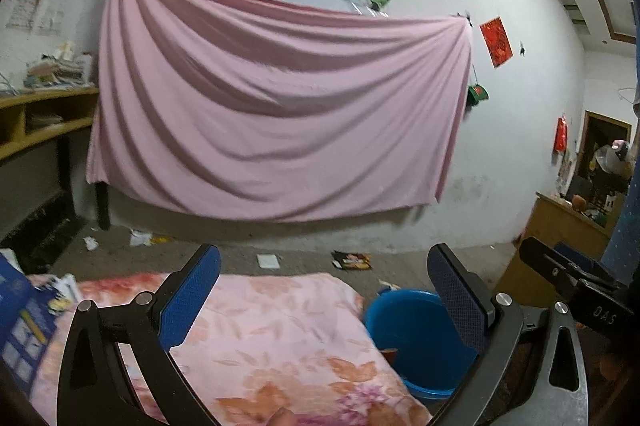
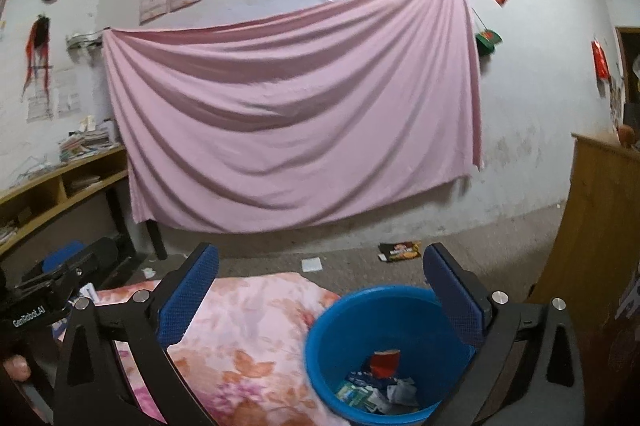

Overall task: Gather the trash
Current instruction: 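Move both tools back over the bed toward the remaining items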

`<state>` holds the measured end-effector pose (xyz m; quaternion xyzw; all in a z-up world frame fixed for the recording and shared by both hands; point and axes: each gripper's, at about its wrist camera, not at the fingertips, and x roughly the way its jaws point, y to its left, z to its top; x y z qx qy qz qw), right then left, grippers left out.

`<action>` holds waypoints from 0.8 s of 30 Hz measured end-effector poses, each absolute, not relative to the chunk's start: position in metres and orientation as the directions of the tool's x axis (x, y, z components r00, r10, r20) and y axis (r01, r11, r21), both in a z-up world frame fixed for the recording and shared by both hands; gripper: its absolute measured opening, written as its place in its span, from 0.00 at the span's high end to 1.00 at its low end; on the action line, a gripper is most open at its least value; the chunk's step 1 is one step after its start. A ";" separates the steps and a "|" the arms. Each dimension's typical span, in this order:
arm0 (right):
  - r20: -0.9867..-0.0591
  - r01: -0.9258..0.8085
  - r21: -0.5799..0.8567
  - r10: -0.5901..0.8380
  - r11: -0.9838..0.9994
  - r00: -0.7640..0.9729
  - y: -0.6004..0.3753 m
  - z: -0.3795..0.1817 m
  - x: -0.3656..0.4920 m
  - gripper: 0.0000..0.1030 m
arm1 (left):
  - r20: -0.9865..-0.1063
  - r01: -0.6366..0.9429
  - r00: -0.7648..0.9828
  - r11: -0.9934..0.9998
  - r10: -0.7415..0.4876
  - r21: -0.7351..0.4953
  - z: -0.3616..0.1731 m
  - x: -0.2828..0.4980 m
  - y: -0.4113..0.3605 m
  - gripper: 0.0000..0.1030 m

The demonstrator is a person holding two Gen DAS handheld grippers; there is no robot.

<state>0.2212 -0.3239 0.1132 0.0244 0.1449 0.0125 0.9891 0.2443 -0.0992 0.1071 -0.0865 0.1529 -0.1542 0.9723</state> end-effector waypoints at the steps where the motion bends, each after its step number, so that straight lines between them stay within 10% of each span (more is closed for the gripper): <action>1: -0.280 -0.021 0.042 0.032 0.999 0.960 -0.317 0.115 0.220 0.00 | -0.265 0.269 0.910 0.940 -0.319 -0.211 0.110 0.241 -0.095 0.02; 24: -0.127 -0.197 -0.002 0.195 0.980 0.973 -0.196 0.123 0.195 0.00 | -0.112 0.071 0.990 0.993 -0.081 -0.089 0.117 0.166 0.019 0.02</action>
